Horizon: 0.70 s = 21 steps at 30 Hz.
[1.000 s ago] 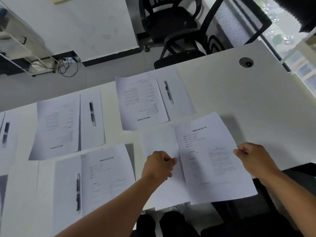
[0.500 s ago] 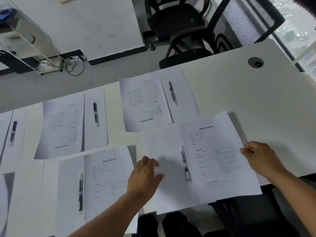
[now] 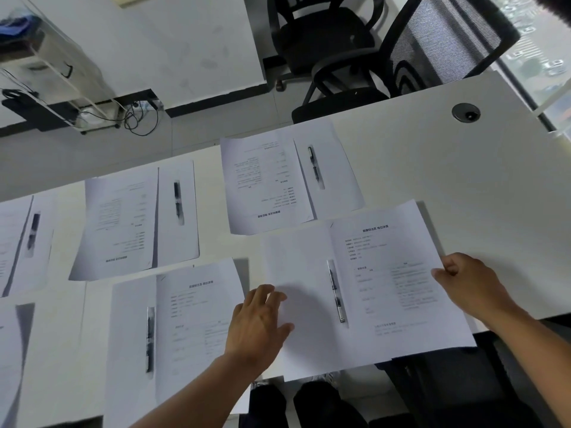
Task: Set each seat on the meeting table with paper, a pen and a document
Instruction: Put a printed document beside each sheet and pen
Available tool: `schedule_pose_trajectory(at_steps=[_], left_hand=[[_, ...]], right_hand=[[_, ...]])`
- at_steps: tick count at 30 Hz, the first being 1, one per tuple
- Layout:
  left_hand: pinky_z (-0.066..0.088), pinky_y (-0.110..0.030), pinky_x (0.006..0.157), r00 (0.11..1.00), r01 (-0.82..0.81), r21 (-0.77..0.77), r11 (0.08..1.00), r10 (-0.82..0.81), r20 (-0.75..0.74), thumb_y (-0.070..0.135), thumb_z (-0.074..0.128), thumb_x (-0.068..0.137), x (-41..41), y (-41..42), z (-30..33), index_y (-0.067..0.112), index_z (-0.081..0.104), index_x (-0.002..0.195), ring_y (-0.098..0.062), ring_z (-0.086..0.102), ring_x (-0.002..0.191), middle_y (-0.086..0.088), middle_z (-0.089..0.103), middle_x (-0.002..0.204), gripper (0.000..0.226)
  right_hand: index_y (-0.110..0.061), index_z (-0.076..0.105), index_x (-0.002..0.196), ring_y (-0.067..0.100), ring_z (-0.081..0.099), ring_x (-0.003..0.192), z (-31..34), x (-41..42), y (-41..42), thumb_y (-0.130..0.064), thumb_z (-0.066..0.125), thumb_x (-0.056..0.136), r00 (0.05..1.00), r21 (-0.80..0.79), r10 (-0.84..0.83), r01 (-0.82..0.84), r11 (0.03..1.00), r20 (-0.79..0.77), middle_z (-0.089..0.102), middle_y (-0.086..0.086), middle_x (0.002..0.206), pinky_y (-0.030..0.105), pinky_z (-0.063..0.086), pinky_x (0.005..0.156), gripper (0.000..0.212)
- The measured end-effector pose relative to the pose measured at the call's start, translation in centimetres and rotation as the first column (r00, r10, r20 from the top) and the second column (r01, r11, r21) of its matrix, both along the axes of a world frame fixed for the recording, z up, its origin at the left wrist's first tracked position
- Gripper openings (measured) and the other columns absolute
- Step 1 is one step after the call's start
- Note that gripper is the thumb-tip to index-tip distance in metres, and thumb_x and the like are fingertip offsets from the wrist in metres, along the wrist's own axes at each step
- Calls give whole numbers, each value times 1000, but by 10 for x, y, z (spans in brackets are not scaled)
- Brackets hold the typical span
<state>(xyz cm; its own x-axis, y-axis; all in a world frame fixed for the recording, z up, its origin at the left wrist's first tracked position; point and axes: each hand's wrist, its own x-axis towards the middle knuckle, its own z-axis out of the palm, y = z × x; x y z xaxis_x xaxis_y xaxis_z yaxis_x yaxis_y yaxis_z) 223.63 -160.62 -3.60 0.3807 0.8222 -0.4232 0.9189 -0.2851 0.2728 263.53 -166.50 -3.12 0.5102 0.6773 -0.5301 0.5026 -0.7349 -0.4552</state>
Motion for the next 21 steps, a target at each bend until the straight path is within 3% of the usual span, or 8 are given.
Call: schedule_pose_trajectory(at_steps=[3, 5, 7, 9, 12, 16, 21], left_hand=[[38, -33, 115, 1000, -1, 6, 1000, 1, -8, 54, 63, 101, -4, -4, 2, 35, 48, 151, -14, 38, 150, 14, 39, 160, 56], [40, -32, 113, 1000, -3, 8, 1000, 3, -1, 54, 63, 101, -5, -6, 5, 36, 49, 151, -13, 40, 148, 16, 41, 158, 54], [41, -32, 112, 1000, -11, 10, 1000, 11, 10, 53, 63, 101, -7, -8, 11, 36, 51, 150, -13, 44, 145, 16, 43, 156, 53], [42, -32, 111, 999, -23, 16, 1000, 23, 22, 53, 63, 102, -8, -10, 19, 36, 52, 150, -12, 47, 142, 17, 45, 154, 52], [44, -30, 111, 998, -50, 27, 998, 49, 46, 53, 63, 102, -14, -12, 33, 36, 52, 149, -11, 49, 140, 19, 46, 151, 51], [47, -32, 109, 995, -68, 57, 996, 64, 72, 53, 64, 102, -22, -9, 55, 35, 55, 147, -11, 53, 137, 18, 49, 150, 49], [47, -34, 112, 990, -83, 99, 992, 71, 122, 52, 66, 102, -24, -1, 85, 35, 56, 147, -13, 55, 137, 15, 52, 151, 50]], right_hand=[[-10, 71, 111, 17, 66, 85, 0, -2, -2, -21, 64, 102, 1000, -2, 12, -12, 1000, 13, 71, 0, 97, 32, 50, 68, 16], [4, 69, 121, 33, 68, 97, -1, -1, -4, -18, 64, 101, 999, -7, 12, -12, 1000, 47, 73, 17, 113, 41, 57, 81, 29], [-3, 61, 141, 36, 60, 121, 2, -3, -8, -23, 66, 100, 997, -28, 24, -22, 999, 67, 63, 19, 137, 46, 52, 101, 46], [-11, 52, 153, 38, 46, 139, 6, -7, -12, -28, 66, 100, 995, -35, 51, -48, 998, 85, 52, 18, 149, 52, 43, 115, 57], [-14, 50, 154, 37, 36, 144, 15, -19, -15, -26, 66, 102, 996, -10, 66, -65, 998, 66, 45, 15, 151, 52, 39, 116, 56], [-15, 51, 153, 28, 41, 143, 33, -41, -18, -25, 67, 102, 989, 60, 140, -143, 988, 43, 45, 7, 150, 45, 42, 115, 54], [-19, 48, 154, 20, 37, 147, 61, -75, -25, -26, 63, 105, 964, 144, 260, -266, 953, 63, 44, -1, 153, 34, 36, 117, 53]])
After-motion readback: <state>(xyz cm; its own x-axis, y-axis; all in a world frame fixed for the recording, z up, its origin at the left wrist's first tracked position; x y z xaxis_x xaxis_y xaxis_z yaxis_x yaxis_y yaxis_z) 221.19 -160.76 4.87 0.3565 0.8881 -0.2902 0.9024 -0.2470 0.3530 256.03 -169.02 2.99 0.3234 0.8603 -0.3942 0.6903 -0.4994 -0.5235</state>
